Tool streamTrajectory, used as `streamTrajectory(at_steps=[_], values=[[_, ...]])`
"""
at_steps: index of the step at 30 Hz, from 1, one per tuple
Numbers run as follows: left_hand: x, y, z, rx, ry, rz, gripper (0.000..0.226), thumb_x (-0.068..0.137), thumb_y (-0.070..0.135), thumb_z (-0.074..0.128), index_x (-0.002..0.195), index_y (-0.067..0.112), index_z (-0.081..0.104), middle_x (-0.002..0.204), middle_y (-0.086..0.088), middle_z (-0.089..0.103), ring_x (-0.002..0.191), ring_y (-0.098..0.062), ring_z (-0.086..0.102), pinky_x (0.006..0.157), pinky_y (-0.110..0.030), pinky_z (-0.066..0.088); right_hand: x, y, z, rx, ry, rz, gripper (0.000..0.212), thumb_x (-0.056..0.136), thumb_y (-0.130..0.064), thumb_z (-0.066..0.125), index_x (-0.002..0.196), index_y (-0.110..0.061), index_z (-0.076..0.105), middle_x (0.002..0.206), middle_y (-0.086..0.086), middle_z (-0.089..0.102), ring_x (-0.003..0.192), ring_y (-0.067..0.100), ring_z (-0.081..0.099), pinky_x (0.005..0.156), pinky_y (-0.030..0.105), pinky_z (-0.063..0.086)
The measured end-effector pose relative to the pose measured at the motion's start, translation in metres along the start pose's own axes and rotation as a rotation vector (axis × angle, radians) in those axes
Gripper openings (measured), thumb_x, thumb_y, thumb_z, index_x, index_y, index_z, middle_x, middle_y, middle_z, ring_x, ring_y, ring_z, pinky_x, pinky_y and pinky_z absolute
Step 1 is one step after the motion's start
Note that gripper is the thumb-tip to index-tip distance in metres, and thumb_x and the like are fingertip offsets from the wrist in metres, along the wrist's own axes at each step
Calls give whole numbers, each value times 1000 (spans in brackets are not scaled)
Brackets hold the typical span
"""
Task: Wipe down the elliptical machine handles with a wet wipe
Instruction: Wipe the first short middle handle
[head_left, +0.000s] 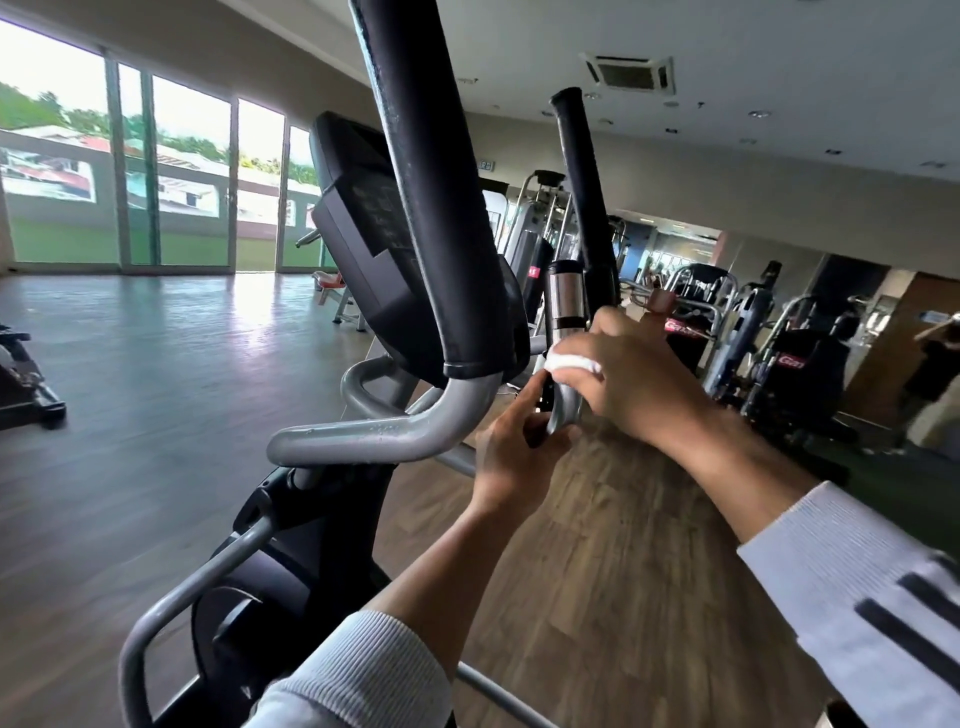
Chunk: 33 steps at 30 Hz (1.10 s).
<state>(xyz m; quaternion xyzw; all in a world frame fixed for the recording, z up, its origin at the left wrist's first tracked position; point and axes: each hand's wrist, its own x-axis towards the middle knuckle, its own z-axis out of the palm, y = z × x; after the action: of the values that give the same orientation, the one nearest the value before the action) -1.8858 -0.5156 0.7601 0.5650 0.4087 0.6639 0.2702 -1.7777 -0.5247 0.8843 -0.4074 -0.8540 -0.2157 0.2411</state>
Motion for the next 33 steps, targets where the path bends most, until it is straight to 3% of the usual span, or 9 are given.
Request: streamTrajectory(at_steps=[3, 7, 11, 18, 22, 25, 28, 33], values=[[1, 0, -1, 24, -11, -6, 73, 80, 26, 76, 143, 41, 41, 71, 0, 64, 69, -11, 55, 80, -28, 50, 5, 5, -3, 62, 84, 65, 19, 87, -26, 68, 104, -20, 73, 84, 3, 49, 74, 22, 51, 64, 31, 38], [1, -1, 0, 24, -16, 21, 75, 80, 23, 76, 143, 42, 39, 73, -7, 63, 66, -7, 48, 74, -23, 46, 13, 0, -7, -28, -7, -64, 16, 93, -28, 60, 103, -21, 71, 85, 1, 45, 75, 22, 52, 60, 29, 28], [1, 0, -2, -11, -29, 28, 75, 82, 23, 74, 145, 39, 38, 73, -13, 64, 65, -6, 46, 67, -15, 40, 38, 11, -14, 25, 170, 26, 24, 91, -27, 64, 110, -13, 70, 88, 4, 50, 76, 18, 49, 64, 25, 29], [3, -3, -1, 23, -38, 19, 76, 82, 20, 75, 146, 35, 38, 52, 17, 49, 58, -2, 42, 71, -19, 42, 68, 10, -17, 68, 187, 56, 23, 87, -26, 66, 105, -12, 72, 94, 8, 53, 86, 26, 56, 74, 27, 40], [1, -1, -2, 23, -29, 21, 74, 82, 19, 75, 145, 35, 40, 51, 18, 48, 56, 1, 42, 70, -16, 41, 48, 7, -15, 7, 99, -15, 24, 89, -27, 65, 108, -13, 71, 87, 1, 44, 78, 19, 46, 69, 26, 32], [1, 0, -1, 31, -10, 25, 71, 82, 20, 75, 143, 38, 42, 51, 15, 45, 55, -1, 41, 63, -11, 37, 20, 3, -6, -29, -9, -57, 19, 91, -29, 62, 104, -18, 70, 86, -2, 40, 75, 20, 48, 65, 29, 36], [0, 0, -1, 23, -17, 19, 68, 83, 23, 74, 141, 42, 43, 57, 10, 44, 58, -2, 41, 65, -16, 39, -3, -3, 2, -116, -100, -92, 16, 92, -33, 59, 99, -20, 65, 83, -3, 37, 71, 22, 51, 60, 37, 46], [1, -2, -1, 15, -17, 7, 71, 82, 24, 75, 143, 39, 41, 58, 12, 48, 56, -1, 42, 64, -16, 39, 13, -2, -5, -127, -72, -95, 17, 94, -31, 55, 97, -17, 64, 84, -2, 36, 74, 22, 50, 62, 35, 44]])
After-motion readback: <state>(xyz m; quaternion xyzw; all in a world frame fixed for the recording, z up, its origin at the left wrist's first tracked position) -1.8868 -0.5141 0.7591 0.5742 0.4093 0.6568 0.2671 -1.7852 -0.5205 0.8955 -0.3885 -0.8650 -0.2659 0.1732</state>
